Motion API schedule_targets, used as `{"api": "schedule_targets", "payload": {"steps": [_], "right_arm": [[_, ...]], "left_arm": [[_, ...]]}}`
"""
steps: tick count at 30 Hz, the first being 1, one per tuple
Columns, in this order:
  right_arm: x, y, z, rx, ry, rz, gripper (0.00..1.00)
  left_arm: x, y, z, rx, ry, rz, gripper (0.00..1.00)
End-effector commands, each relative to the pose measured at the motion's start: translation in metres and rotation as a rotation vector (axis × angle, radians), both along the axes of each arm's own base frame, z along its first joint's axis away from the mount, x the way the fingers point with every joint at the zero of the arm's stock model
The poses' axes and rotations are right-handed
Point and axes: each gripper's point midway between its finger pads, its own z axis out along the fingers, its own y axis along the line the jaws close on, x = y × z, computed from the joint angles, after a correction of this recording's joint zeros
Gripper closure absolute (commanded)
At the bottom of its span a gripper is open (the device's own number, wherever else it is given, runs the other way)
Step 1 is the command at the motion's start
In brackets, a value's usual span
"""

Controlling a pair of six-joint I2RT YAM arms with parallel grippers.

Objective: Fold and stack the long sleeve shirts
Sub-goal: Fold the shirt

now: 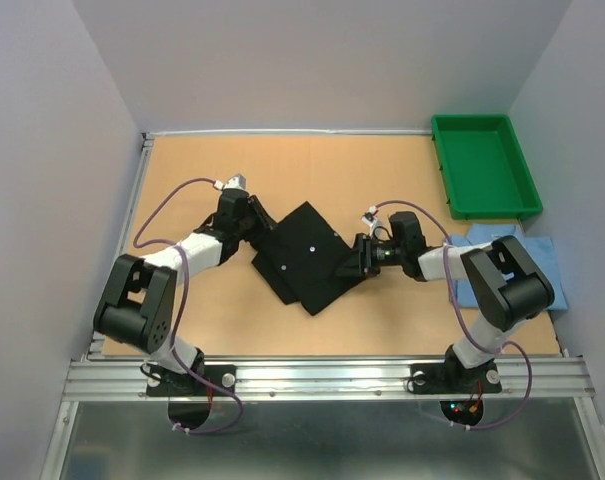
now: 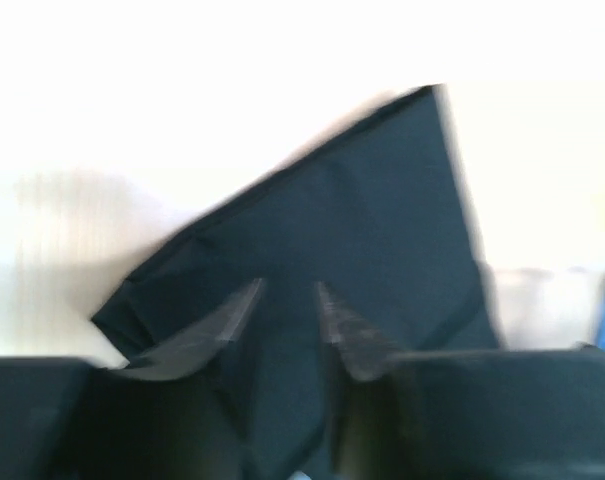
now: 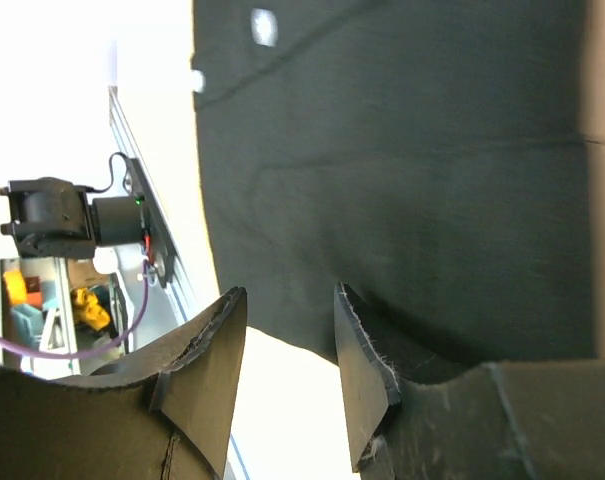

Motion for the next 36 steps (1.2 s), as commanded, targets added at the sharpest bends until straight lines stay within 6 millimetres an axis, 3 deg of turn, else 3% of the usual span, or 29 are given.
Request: {"api": "schedule_targets", "payload": {"steps": [1, 2, 6, 9, 13, 16, 21, 25, 27, 31, 34, 36], "right_arm": [[0.009, 0.018, 0.028, 0.0, -0.08, -0.041, 0.54], [0.01, 0.021, 0.037, 0.011, -0.093, -0.049, 0.54], [0.02, 0.023, 0.059, 0.028, -0.145, -0.072, 0.54], [0.012, 0.027, 0.066, 0.05, -0.133, -0.034, 0.55], [-0.011, 0.025, 0.034, 0.021, -0.045, 0.011, 0.59], [-0.026, 0.023, 0.018, 0.035, 0.002, 0.035, 0.65], [-0.052, 0.011, -0.025, -0.019, 0.091, 0.059, 0.69], [-0.055, 0.005, -0.05, -0.07, 0.119, 0.043, 0.69], [-0.054, 0.005, -0.049, -0.07, 0.113, 0.041, 0.71], [-0.045, 0.008, -0.028, -0.05, 0.051, 0.023, 0.71], [-0.039, 0.008, -0.016, -0.056, 0.012, 0.013, 0.7], [-0.037, 0.008, -0.013, -0.059, 0.002, 0.011, 0.7]], "left_arm": [[-0.009, -0.022, 0.075, -0.068, -0.189, -0.084, 0.52], [-0.017, -0.026, 0.078, -0.073, -0.187, -0.101, 0.47], [-0.051, -0.043, 0.077, -0.077, -0.174, -0.153, 0.46], [-0.075, -0.05, 0.053, -0.084, -0.107, -0.172, 0.47], [-0.094, -0.048, 0.026, -0.07, -0.042, -0.171, 0.49], [-0.099, -0.045, 0.021, -0.066, -0.031, -0.162, 0.49], [-0.096, -0.037, 0.019, -0.053, -0.035, -0.105, 0.49], [-0.084, -0.031, 0.022, -0.05, -0.042, -0.038, 0.49], [-0.073, -0.024, 0.027, -0.055, -0.049, 0.008, 0.5], [-0.041, -0.012, 0.054, -0.09, -0.108, 0.089, 0.51], [-0.017, -0.001, 0.061, -0.101, -0.126, 0.145, 0.54], [-0.007, 0.0, 0.053, -0.099, -0.108, 0.149, 0.55]]}}
